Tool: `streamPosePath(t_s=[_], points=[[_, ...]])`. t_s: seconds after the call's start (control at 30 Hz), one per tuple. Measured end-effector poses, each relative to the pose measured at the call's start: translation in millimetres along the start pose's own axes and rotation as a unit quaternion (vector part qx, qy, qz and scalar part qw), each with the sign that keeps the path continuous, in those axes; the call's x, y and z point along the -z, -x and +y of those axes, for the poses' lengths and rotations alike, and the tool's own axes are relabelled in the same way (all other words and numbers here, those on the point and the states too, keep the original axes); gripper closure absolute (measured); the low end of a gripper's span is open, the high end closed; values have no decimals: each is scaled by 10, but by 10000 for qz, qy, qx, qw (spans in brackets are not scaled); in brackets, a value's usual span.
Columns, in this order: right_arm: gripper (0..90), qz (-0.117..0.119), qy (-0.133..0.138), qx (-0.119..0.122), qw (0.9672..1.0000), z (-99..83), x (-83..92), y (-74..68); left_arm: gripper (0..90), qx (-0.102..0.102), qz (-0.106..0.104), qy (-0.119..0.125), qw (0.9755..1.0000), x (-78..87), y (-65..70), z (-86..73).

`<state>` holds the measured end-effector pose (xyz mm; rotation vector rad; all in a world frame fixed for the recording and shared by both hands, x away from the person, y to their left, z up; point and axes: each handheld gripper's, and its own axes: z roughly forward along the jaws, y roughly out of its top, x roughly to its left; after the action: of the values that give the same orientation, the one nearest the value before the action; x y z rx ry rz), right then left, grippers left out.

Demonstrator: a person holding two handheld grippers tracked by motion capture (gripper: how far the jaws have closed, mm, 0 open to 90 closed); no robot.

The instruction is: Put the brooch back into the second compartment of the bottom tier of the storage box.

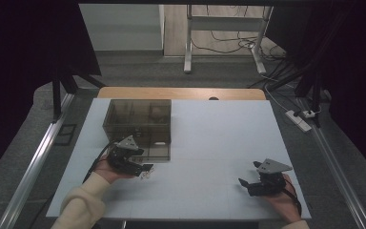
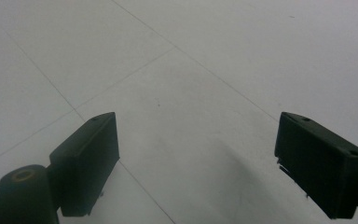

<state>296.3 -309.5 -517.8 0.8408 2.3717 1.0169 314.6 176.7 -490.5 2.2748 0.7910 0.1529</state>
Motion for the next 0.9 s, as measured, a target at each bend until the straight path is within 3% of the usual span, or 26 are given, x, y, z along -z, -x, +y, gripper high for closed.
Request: streamPosePath(t_s=[0.37, 0.53, 0.9], points=[[137, 15, 0, 4, 10000, 0, -1, -1, 281, -155, -20, -366, 9992, -92, 89, 18], [136, 4, -10, 7, 10000, -3, 1, 0, 283, -307, -70, -663, 9973, -144, 150, 12], [136, -2, -40, 36, 10000, -5, -13, -7, 330, -279, -51, -1013, 9945, -212, 138, -6]])
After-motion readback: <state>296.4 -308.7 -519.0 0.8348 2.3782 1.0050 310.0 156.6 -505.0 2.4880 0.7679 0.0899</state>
